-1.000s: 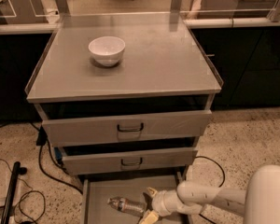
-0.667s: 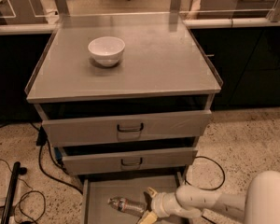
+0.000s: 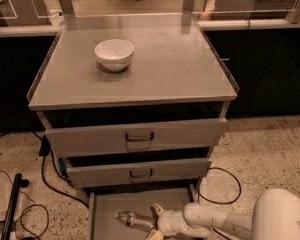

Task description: Pick water bottle from bottom drawer and place on counter

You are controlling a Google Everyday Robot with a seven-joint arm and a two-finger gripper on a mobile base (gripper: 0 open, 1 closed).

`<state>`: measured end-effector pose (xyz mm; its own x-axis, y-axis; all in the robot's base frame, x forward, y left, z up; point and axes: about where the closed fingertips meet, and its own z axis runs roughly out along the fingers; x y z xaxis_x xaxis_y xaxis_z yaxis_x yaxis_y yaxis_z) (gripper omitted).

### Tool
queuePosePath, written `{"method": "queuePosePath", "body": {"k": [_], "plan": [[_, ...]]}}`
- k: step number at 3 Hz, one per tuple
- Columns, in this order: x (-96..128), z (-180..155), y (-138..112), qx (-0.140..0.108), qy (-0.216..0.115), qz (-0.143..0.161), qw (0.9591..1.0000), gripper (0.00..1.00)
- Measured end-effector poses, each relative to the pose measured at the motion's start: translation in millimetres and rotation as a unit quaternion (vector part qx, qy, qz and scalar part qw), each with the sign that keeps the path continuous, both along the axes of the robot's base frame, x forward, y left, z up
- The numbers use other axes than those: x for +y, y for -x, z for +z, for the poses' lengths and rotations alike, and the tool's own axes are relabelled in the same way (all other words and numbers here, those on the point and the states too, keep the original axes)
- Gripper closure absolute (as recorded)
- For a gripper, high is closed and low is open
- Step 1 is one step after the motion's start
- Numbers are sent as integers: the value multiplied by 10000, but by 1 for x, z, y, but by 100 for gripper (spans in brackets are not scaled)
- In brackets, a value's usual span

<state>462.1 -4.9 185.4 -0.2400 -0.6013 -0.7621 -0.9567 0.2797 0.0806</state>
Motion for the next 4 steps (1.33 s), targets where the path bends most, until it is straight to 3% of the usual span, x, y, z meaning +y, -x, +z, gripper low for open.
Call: {"method": "queuePosePath", "body": {"k": [2,3,4], "plan": [[18,-51,-3,346,1,345,9988,0],[22,-65,-9,470,41,365,9982,14],[23,-70,-12,497,18,299,9983,37]]}}
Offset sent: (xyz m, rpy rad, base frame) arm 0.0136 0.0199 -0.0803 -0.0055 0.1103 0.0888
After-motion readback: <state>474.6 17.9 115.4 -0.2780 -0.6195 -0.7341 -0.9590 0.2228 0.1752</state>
